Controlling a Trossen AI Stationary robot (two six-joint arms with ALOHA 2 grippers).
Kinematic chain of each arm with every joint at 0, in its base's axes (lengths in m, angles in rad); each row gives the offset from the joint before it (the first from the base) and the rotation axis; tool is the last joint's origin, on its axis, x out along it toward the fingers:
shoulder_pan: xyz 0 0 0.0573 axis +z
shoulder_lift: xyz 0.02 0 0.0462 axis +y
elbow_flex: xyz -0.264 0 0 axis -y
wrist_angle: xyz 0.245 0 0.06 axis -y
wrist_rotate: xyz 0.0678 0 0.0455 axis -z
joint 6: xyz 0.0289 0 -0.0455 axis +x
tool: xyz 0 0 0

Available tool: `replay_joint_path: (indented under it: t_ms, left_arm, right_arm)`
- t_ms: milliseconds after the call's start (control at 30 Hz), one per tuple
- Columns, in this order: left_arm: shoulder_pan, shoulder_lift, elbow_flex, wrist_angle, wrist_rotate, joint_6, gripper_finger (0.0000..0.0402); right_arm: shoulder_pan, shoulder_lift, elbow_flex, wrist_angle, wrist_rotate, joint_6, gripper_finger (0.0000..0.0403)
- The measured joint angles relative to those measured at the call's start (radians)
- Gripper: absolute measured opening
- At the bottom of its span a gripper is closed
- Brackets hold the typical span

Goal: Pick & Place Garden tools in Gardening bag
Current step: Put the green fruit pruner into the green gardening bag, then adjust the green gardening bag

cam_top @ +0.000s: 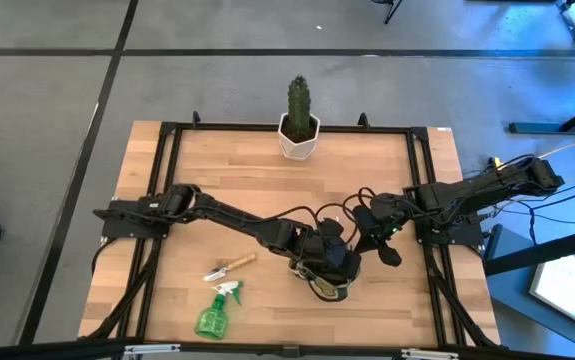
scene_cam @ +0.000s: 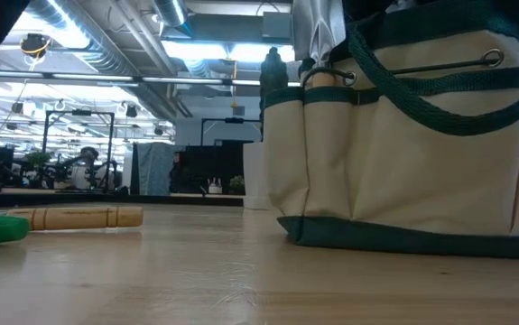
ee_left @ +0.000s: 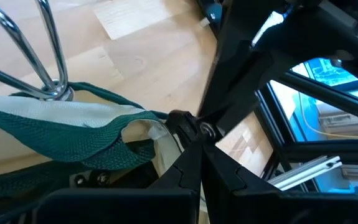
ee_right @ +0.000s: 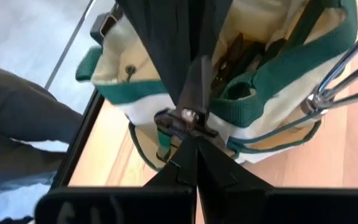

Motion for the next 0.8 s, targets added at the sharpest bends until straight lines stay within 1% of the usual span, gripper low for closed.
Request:
replay_joint_path:
  t_ms: [100,233,367,467,533,633,700,767,800]
  left_arm:
    - [0.0,0.0,0.0,-0.008,-0.002,0.007,0.0001]
    - [-0.006,-0.005,0.0,-0.054,-0.058,-0.005,0.0002]
    - [-0.013,-0.019,0.0,-0.059,-0.089,-0.003,0.0002]
    - [-0.013,-0.029,0.002,-0.057,-0.104,0.002,0.0001]
    - [-0.013,-0.034,0.0,-0.075,-0.124,0.012,0.0001]
    - [-0.018,-0.048,0.0,-0.086,-0.184,0.022,0.0002]
    - [-0.019,-0.061,0.001,-0.099,-0.218,0.02,0.0001]
    - [-0.019,-0.073,0.001,-0.127,-0.224,0.01,0.0001]
    - [-0.019,-0.075,0.001,-0.136,-0.209,0.01,0.0001]
  right_arm:
    - [0.0,0.0,0.0,-0.014,0.0,-0.017,0.0]
    - [-0.001,-0.021,0.0,-0.049,-0.003,-0.043,0.0]
    - [-0.001,-0.054,0.0,-0.073,0.001,-0.065,0.0]
    - [-0.001,-0.085,0.0,-0.099,0.024,-0.068,0.0]
    - [-0.001,-0.107,0.0,-0.129,0.059,-0.076,0.0]
    - [-0.002,-0.136,0.0,-0.177,0.116,-0.09,0.0]
    - [-0.002,-0.15,0.0,-0.209,0.133,-0.099,0.0]
    - [-0.002,-0.153,0.0,-0.221,0.134,-0.101,0.0]
    - [-0.002,-0.153,0.0,-0.227,0.129,-0.101,0.0]
